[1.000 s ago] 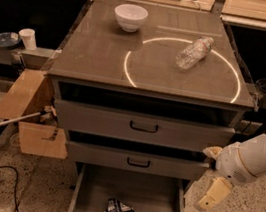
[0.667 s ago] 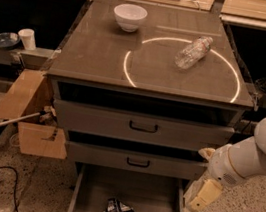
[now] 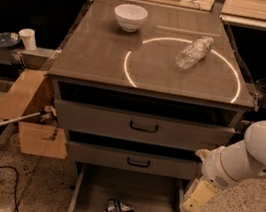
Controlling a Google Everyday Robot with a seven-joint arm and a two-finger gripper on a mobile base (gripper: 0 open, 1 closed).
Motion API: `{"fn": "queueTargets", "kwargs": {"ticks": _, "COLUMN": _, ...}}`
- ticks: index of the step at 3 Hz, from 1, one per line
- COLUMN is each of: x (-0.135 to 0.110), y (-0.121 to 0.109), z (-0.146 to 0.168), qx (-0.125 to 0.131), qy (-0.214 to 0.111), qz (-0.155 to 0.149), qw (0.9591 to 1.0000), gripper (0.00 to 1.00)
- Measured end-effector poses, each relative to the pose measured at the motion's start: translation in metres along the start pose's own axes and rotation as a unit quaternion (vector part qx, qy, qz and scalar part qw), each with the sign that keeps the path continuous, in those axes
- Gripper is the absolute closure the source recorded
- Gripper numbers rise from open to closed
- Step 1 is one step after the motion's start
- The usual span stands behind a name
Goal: Pick blue chip bag from bottom drawer and place on counter
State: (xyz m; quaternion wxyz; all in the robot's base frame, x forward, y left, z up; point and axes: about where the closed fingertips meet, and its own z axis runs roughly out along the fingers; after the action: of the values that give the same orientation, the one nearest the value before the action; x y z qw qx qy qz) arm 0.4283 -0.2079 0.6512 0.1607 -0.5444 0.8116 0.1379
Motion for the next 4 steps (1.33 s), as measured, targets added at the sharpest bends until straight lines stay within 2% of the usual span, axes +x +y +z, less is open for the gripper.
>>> {"fn": "queueTargets", "kwargs": {"ticks": 1, "x": 0.001, "y": 0.000, "z": 0.009, "qx": 0.009, "qy": -0.006, "qz": -0.001, "qw": 0.9999, "gripper": 0.00}}
{"fn": "queueTargets", "kwargs": {"ticks": 3, "x": -0.020, "y": -0.014, "z": 0.062, "qx": 0.014, "qy": -0.035, "qz": -0.020, "qw": 0.9991, "gripper": 0.00}}
{"fn": "queueTargets", "kwargs": {"ticks": 4, "x": -0.027, "y": -0.021, "z": 0.088, "qx": 0.007, "qy": -0.033, "qz": -0.026, "qw": 0.9991, "gripper": 0.00}}
